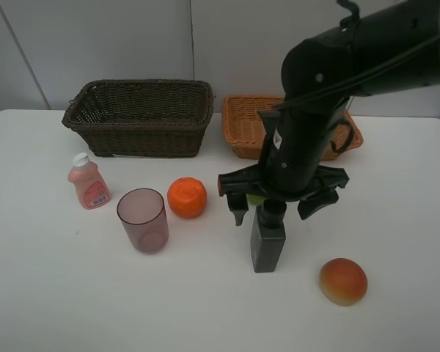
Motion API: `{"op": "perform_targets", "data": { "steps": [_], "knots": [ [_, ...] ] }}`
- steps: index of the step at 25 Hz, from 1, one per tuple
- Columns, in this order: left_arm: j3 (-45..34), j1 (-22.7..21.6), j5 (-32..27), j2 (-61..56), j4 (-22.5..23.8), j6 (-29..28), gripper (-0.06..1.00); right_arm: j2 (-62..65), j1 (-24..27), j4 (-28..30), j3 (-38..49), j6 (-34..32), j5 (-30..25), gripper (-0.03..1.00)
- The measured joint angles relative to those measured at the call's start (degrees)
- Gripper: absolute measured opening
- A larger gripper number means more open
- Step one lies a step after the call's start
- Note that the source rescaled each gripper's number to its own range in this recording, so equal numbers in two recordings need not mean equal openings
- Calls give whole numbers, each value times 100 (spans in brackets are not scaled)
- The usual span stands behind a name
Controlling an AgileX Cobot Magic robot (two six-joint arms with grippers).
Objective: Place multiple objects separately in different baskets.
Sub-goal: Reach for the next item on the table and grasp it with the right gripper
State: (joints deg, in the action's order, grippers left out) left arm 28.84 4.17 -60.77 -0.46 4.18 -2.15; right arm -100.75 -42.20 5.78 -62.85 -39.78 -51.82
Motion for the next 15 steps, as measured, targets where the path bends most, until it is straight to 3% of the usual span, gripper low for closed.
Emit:
{"op": "perform_targets", "data": {
  "steps": [10, 12, 14, 15],
  "knots": [
    [0, 0, 5, 0, 0, 0, 100, -345, 23, -49, 165, -68, 229, 97],
    [0, 0, 5, 0, 0, 0, 100, -345, 23, -42, 165, -74, 224, 85],
    [0, 0, 5, 0, 0, 0, 100, -345, 23, -42, 165, -74, 242, 61],
    [0, 0, 5, 0, 0, 0, 100, -345, 23, -42, 165, -74, 248, 43]
  ]
}}
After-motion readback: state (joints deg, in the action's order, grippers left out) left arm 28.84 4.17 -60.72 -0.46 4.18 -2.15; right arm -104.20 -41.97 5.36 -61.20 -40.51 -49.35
